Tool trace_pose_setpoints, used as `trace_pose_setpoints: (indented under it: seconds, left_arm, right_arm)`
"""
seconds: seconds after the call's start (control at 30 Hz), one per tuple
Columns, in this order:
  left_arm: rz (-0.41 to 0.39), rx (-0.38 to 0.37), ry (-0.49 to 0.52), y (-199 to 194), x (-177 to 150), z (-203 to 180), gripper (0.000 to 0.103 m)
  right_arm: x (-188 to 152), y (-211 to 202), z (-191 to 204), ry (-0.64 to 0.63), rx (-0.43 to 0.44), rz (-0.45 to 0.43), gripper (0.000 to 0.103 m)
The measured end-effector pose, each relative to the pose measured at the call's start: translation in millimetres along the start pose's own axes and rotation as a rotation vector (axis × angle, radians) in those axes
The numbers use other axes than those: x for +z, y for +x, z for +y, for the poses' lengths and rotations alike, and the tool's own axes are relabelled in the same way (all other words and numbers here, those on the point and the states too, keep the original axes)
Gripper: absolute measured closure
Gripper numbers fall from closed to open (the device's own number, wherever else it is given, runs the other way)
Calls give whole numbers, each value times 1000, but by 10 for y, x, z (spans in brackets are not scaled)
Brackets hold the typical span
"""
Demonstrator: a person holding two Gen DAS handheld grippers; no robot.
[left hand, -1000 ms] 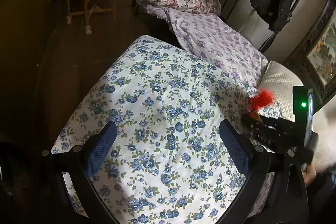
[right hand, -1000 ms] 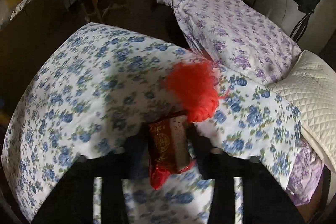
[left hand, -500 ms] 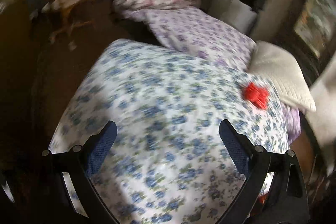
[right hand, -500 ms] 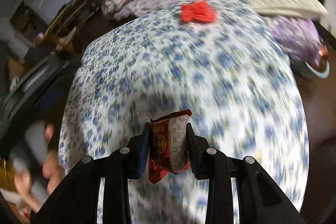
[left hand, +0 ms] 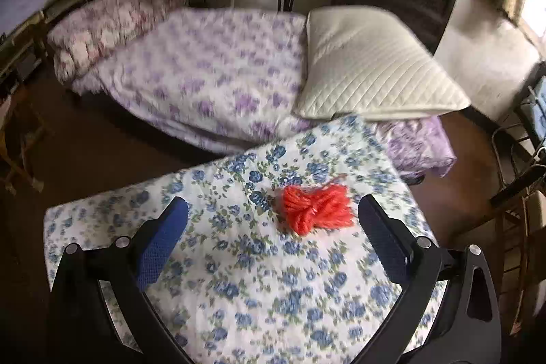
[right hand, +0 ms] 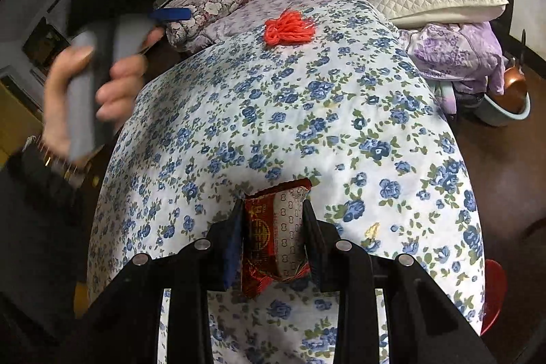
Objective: Collect trash
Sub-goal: 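Grasp the red knotted pom-pom with the left tool, then carry the red packet and red pom-pom down to the red wastebasket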
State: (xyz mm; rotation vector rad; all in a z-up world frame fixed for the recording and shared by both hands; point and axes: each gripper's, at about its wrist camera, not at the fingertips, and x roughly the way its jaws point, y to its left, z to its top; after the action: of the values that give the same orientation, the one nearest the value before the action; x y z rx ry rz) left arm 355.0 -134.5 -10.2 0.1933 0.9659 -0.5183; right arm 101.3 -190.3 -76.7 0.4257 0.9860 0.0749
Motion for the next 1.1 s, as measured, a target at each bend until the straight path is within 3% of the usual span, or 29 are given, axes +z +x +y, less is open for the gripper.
trace_pose_setpoints:
  seconds: [0.1, 0.4, 0.5, 0.53, 0.57, 0.63, 0.83, 0.93, 1.1]
  left_arm:
    - [56, -23, -24, 247, -26, -54, 7]
    - [135, 40, -31, 792, -147, -265, 7]
    - [93, 45, -52, 798, -152, -245, 21]
    - [80, 36, -49, 777, -157, -250, 32]
    - [71, 23, -46, 747, -164, -257, 48]
    - [60, 7, -51, 681, -180, -253, 54]
    - [23, -8, -67, 319, -400, -187, 56]
    - [5, 49, -95, -49, -656, -62, 56]
    - [-29, 101, -241, -725, -1109, 148, 56]
  right_arm:
    - [1, 9, 15, -9, 27, 13, 70]
    - [-25, 12, 92, -31, 56, 25, 70]
    - [-32, 13, 91, -28, 57, 27, 70]
    - [-34, 8, 90, -28, 56, 25, 70]
    - [-27, 11, 91, -28, 56, 24, 70]
    - [-24, 13, 91, -30, 52, 24, 70]
    - [24, 0, 91, -31, 35, 8, 70]
    - [44, -11, 65, -23, 22, -3, 70]
    - [72, -7, 79, -23, 1, -20, 70]
